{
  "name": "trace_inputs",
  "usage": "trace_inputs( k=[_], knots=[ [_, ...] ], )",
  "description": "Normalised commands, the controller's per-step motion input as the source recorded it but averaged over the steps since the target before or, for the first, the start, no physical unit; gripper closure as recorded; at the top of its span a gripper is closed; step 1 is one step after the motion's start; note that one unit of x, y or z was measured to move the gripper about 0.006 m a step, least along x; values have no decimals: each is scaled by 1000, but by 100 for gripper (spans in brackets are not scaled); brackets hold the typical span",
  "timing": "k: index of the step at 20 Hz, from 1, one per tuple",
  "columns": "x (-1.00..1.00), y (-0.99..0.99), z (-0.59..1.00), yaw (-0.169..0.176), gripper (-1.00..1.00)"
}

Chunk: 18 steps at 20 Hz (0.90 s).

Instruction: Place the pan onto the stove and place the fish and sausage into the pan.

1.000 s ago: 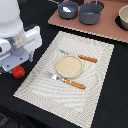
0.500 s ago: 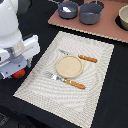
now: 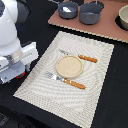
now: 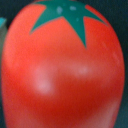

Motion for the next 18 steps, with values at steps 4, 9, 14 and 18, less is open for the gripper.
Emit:
trace_inputs(
  k=[4,9,14,18],
  knots=[
    [21,0,27,-41,100],
    [424,462,905,-15,100],
    [493,874,1000,0,100],
    [75,1000,774,0,100]
  ],
)
